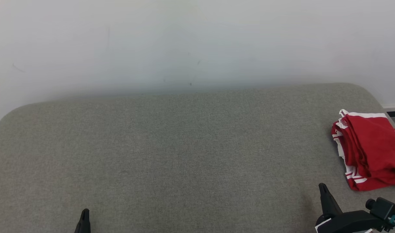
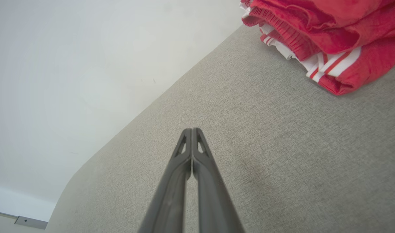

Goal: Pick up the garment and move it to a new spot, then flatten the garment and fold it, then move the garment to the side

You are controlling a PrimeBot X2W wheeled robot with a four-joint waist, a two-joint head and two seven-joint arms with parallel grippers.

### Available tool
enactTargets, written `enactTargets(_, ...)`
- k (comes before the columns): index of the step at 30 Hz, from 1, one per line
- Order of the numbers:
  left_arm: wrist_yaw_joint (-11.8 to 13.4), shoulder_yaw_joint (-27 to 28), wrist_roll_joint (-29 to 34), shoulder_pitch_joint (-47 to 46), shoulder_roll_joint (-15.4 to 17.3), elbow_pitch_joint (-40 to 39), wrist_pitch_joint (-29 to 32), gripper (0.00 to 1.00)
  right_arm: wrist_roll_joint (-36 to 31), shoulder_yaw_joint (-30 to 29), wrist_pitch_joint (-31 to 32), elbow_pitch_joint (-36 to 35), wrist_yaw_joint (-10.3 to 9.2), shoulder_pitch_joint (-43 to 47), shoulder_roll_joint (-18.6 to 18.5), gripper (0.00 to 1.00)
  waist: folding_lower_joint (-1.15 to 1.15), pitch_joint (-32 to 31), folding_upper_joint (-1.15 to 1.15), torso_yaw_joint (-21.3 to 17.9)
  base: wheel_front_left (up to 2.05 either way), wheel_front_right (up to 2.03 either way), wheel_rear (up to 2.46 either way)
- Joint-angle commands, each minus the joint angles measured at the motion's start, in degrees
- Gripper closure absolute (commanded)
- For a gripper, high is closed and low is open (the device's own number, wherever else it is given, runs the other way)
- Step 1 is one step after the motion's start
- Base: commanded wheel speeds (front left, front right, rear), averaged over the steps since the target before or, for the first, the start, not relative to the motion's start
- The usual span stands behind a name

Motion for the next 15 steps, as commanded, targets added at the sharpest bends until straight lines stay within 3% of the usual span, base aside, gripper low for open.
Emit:
enactTargets(1, 0.01, 0.21, -2.24, -1.64, 0.29, -1.03, 0.48, 1.0, 2.26, -0.51, 0.48, -1.15, -0.04, -1.36, 0.02, 1.0, -0.01, 0.06, 0.0, 0.02, 0.0, 0.0, 0.0)
enactTargets(15, 0.01, 0.37, -12.21, -2.9, 0.3, -1.94, 3.1, 1.0, 12.26, -1.83, 2.27, -2.75, -0.06, -1.62, 0.82, 1.0, -0.01, 0.55, 0.0, 0.14, 0.0, 0.0, 0.0)
